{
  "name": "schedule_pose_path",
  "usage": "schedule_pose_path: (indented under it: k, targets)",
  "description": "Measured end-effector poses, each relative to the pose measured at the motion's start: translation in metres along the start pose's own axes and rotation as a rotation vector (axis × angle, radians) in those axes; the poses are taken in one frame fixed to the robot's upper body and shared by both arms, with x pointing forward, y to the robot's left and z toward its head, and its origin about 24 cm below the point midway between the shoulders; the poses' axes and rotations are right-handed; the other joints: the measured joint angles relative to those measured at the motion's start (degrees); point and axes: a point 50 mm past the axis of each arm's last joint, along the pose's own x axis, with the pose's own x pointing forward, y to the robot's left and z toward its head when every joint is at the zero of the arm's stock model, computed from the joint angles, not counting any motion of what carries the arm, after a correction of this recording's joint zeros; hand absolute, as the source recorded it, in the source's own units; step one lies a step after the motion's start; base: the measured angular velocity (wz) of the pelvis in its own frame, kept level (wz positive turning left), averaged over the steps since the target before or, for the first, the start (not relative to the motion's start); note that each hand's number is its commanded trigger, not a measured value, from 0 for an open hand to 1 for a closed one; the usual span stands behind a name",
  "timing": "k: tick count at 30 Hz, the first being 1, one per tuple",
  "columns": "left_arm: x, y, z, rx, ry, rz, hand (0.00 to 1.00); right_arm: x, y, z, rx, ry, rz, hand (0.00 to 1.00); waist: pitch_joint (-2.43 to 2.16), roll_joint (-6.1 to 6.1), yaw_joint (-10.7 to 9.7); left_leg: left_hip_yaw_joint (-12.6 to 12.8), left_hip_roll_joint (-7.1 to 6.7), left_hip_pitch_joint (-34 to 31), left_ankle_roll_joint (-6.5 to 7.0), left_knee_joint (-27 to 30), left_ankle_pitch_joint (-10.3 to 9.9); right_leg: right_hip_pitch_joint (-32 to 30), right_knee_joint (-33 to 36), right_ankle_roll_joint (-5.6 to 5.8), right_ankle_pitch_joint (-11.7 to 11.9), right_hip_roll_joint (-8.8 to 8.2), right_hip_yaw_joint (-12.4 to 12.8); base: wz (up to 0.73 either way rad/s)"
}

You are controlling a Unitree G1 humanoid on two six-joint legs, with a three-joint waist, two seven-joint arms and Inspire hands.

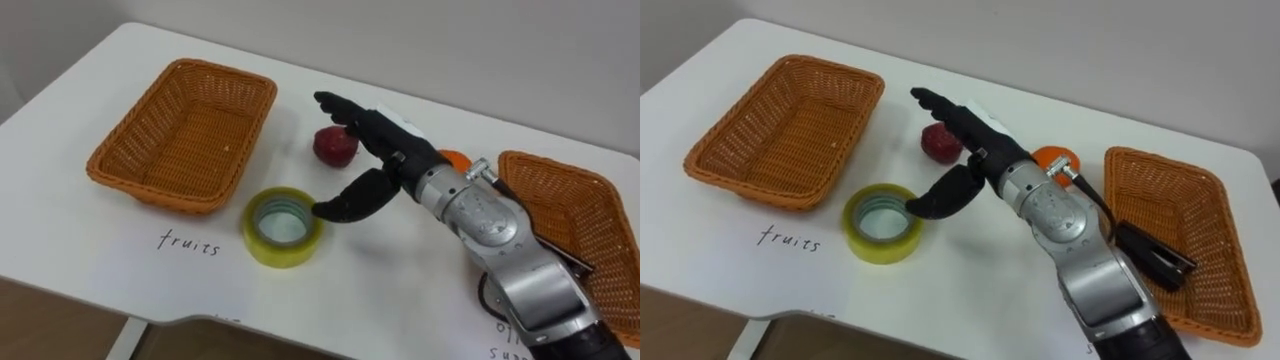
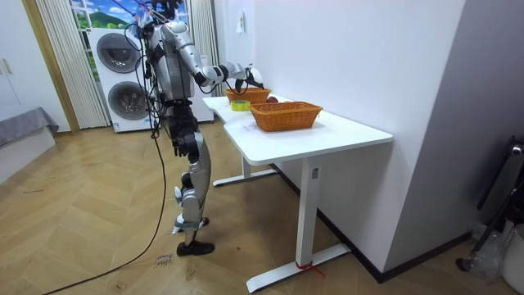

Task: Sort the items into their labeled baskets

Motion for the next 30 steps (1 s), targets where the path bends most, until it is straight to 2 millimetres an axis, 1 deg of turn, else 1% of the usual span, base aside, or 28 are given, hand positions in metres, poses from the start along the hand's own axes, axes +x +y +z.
schedule_pose_path:
  k: [2, 4, 8, 12, 23, 27, 30]
  targets:
    - [0.000, 0.000, -0.002, 0.003, 0.009, 0.000, 0.00, 0.000, 0.000, 0.000, -0.013, 0.004, -0.002, 0.00, -0.13, -0.18, 0.2, -0.1, 0.00, 0.0, -0.02, 0.1, 0.0, 0.0, 0.0, 0.00, 0.0, 0.00, 0.0, 0.00]
    - [-0.001, 0.000, -0.007, 0.017, 0.011, 0.007, 0.00, 0.000, 0.000, -0.001, -0.051, 0.016, 0.002, 0.00, -0.36, -0.50, 0.3, -0.1, 0.01, 0.0, -0.02, 0.1, 0.0, 0.0, 0.0, 0.00, 0.0, 0.00, 0.0, 0.00]
    - [-0.001, 0.000, -0.010, 0.018, 0.019, 0.007, 0.00, 0.000, 0.000, -0.003, -0.061, 0.040, 0.018, 0.00, -0.40, -0.60, 1.2, 0.0, 0.04, 0.3, -0.01, 0.1, 0.0, 0.5, -0.4, 0.00, 0.0, -0.05, 0.1, 0.00]
    - [-0.001, 0.000, -0.011, 0.016, 0.020, 0.007, 0.00, 0.001, 0.002, -0.005, -0.054, 0.050, 0.032, 0.00, -0.33, -0.65, 1.6, -0.2, 0.03, 0.4, -0.01, 0.0, 0.0, 0.9, -0.8, 0.00, 0.0, -0.07, 0.1, 0.00]
    - [-0.001, 0.001, -0.013, 0.003, 0.033, 0.007, 0.00, 0.001, 0.003, -0.006, -0.062, 0.054, 0.051, 0.00, 0.23, -1.47, 1.7, -0.1, 0.03, 0.2, -0.02, 0.0, 0.0, 0.7, -0.8, 0.00, 0.0, -0.04, 0.1, 0.00]
    - [-0.001, 0.001, -0.013, 0.003, 0.033, 0.007, 0.00, 0.002, 0.003, -0.012, -0.066, 0.084, 0.052, 0.00, 0.27, -1.49, 1.8, 0.0, 0.04, 0.2, -0.02, -0.3, 0.0, 0.5, -0.8, 0.00, 0.0, -0.02, 0.2, 0.00]
    - [-0.001, 0.001, -0.012, 0.001, 0.030, 0.008, 0.00, 0.002, 0.003, -0.013, -0.077, 0.091, 0.046, 0.00, 0.27, -1.48, 1.8, 0.0, 0.00, -0.1, -0.02, -0.3, 0.0, 0.2, -0.8, 0.00, 0.0, 0.04, 0.1, 0.00]
